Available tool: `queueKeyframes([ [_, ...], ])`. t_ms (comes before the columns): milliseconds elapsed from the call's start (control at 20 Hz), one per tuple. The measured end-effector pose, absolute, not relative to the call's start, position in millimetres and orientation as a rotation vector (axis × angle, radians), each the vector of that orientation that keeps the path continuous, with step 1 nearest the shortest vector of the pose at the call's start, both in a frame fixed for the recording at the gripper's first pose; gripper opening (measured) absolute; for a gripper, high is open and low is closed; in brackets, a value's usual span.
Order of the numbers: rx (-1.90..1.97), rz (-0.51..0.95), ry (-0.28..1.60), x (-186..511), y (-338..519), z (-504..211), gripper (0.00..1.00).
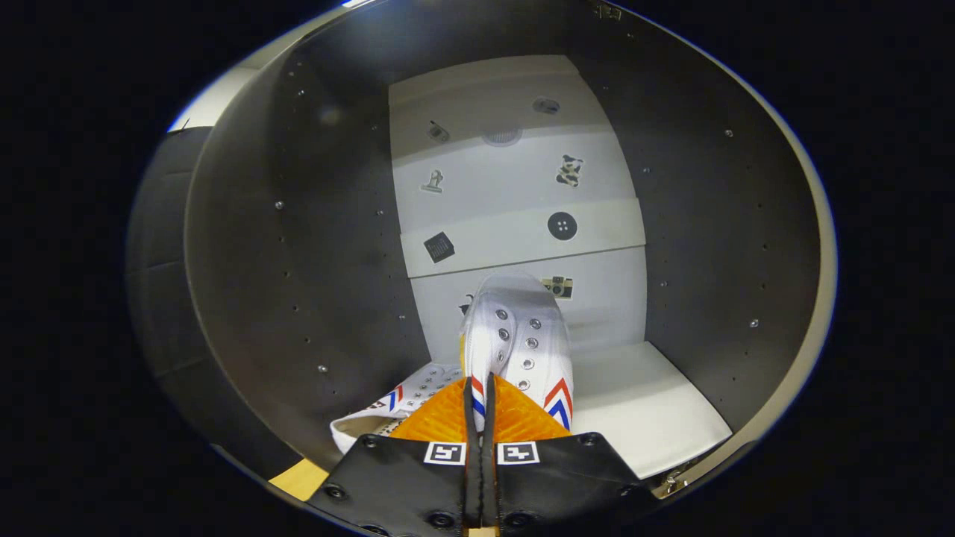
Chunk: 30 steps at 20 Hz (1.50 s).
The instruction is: Open the shoe cabinet door, grab the shoes and put them into the shoe cabinet, then close the shoe cabinet door.
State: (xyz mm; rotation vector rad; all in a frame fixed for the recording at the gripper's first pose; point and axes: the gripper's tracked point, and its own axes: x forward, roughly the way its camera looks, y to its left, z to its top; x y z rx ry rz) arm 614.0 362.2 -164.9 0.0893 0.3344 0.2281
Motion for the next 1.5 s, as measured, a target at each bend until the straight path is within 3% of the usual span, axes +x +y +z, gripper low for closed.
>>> queueKeyframes([
  [500,0.069,0.170,0.374,635.3,361.9,-193.4,0.04],
  [900,-0.010,0.180,0.298,577.7,370.0,-151.0,0.99],
  [1500,0.001,0.307,0.151,393.0,363.4,-43.6,0.99],
])
